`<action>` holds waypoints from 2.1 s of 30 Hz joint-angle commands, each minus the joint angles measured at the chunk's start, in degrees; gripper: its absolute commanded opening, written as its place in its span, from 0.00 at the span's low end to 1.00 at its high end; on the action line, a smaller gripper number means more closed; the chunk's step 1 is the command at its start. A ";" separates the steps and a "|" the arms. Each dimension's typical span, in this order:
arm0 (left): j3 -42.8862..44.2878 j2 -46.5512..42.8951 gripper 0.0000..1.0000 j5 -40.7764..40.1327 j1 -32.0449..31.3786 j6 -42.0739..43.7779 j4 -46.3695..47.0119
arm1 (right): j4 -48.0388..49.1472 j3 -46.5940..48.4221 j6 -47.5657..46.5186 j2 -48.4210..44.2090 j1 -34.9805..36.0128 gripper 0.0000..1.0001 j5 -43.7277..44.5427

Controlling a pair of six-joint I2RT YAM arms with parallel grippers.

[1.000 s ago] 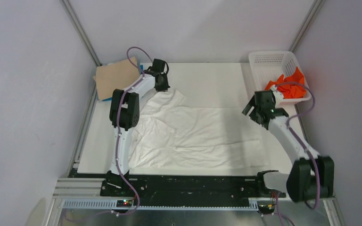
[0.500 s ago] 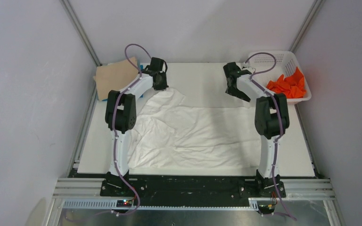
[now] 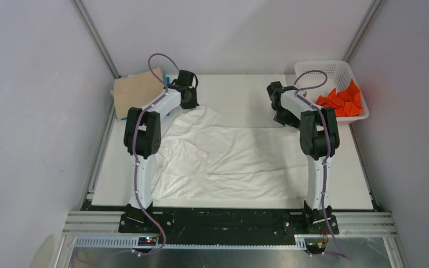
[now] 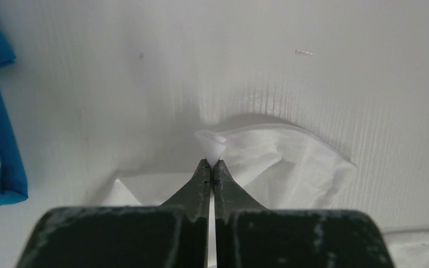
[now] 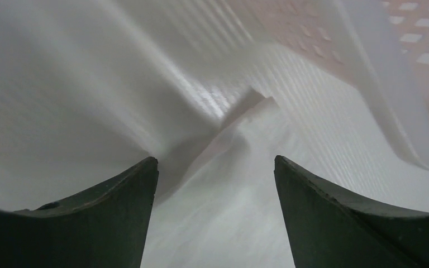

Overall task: Fold and stack the t-shirts
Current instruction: Grab the side of the flattened tshirt furthest away from the robot with both arms, then fold the other side of the tshirt into a rectangle

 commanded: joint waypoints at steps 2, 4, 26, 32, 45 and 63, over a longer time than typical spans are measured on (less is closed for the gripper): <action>-0.03 -5.54 0.00 -1.62 -0.20 1.96 1.25 | -2.26 -4.82 3.66 -2.83 -3.32 0.75 -1.99; 0.05 -5.57 0.00 -1.80 -0.06 1.86 1.31 | -2.02 -5.81 4.33 -3.67 -4.34 0.69 -2.72; -0.50 -6.93 0.00 0.07 0.93 2.13 2.48 | -2.84 -3.42 5.65 -3.86 -5.78 0.00 -1.98; -8.05 -13.15 0.00 1.93 0.66 2.24 5.78 | 3.01 -9.02 3.58 -9.76 -4.06 0.00 -3.45; -38.03 -37.43 0.00 -3.37 -4.75 -1.13 14.98 | 5.36 -22.92 4.11 -24.09 1.45 0.00 -3.64; -72.27 -87.80 0.00 -9.50 -13.02 -17.29 10.18 | 9.70 -38.53 -3.51 -44.84 3.26 0.00 -4.96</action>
